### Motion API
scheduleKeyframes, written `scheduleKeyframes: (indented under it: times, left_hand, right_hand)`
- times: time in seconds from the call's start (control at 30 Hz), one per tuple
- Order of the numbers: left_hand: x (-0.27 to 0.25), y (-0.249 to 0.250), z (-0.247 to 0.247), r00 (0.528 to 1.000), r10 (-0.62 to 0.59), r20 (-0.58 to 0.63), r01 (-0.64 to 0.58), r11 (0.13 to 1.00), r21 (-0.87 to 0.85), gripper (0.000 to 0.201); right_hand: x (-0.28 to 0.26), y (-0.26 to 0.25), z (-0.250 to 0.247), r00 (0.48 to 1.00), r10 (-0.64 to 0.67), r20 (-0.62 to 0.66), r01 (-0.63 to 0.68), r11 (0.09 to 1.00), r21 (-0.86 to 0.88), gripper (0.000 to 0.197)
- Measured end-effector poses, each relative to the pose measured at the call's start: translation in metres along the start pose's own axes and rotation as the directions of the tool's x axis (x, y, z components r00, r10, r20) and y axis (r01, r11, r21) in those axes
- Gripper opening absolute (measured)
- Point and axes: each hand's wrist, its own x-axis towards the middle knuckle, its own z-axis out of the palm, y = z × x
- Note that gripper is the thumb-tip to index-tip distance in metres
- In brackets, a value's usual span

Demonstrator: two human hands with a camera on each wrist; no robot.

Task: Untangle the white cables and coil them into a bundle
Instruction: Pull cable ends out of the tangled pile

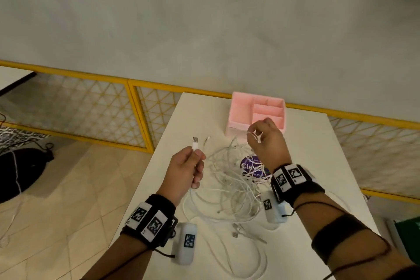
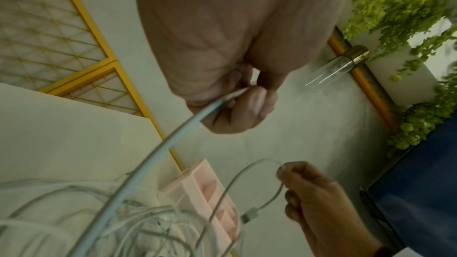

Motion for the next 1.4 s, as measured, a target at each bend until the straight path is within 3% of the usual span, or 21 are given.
scheduleKeyframes:
  times: [0.07,0.13,0.2,0.33,0.43,0.5,0.7,1.03,1.13,1.23,1.4]
  left_hand:
    - [0.003,0.007,0.006,0.999,0.043,-0.007,-0.043,0.999,-0.026,0.023]
    - [0.005,0.014,0.013,0.997,0.081,-0.005,-0.081,0.996,-0.042,0.023]
    - [0.007,0.02,0.02,0.992,0.124,0.006,-0.123,0.991,-0.056,0.023]
    - [0.012,0.026,0.036,0.985,0.173,0.002,-0.172,0.982,-0.073,0.024]
    - [0.017,0.025,0.046,0.986,0.166,0.005,-0.165,0.982,-0.096,0.026]
    - [0.018,0.024,0.053,0.992,0.126,0.023,-0.12,0.979,-0.164,0.028]
    - [0.021,0.025,0.07,0.999,0.008,0.043,0.008,0.938,-0.346,0.032]
    - [0.028,0.008,0.07,0.996,-0.084,0.029,0.089,0.962,-0.258,0.034]
    - [0.029,0.011,0.069,0.993,-0.118,-0.012,0.103,0.906,-0.409,0.032]
    - [0.033,0.025,0.055,0.993,-0.091,-0.075,0.036,0.839,-0.543,0.035]
    - [0.034,0.053,0.02,0.996,-0.007,-0.094,-0.051,0.791,-0.61,0.033]
  right_hand:
    - [0.009,-0.017,-0.02,1.0,0.004,-0.023,-0.003,0.998,0.063,0.01]
    - [0.012,-0.028,-0.034,0.999,0.03,0.032,-0.033,0.994,0.101,0.008]
    - [0.012,-0.035,-0.044,0.997,0.056,0.049,-0.066,0.965,0.252,0.008]
    - [0.005,-0.05,-0.055,0.996,0.086,0.009,-0.074,0.786,0.613,0.023]
    - [-0.008,-0.061,-0.052,0.99,0.139,0.009,-0.094,0.621,0.778,0.01]
    - [-0.018,-0.065,-0.045,0.99,0.136,0.038,-0.113,0.601,0.791,0.009]
    - [-0.054,-0.056,-0.008,0.963,0.078,0.258,-0.242,0.675,0.697,0.006]
    - [-0.079,-0.051,0.001,0.921,0.067,0.385,-0.295,0.766,0.572,0.012]
    - [-0.088,-0.037,0.006,0.906,0.056,0.42,-0.23,0.897,0.377,0.016]
    - [-0.097,0.002,0.01,0.915,0.103,0.39,-0.148,0.985,0.087,0.007]
    - [-0.104,0.073,0.002,0.905,0.364,0.219,-0.34,0.93,-0.141,0.024]
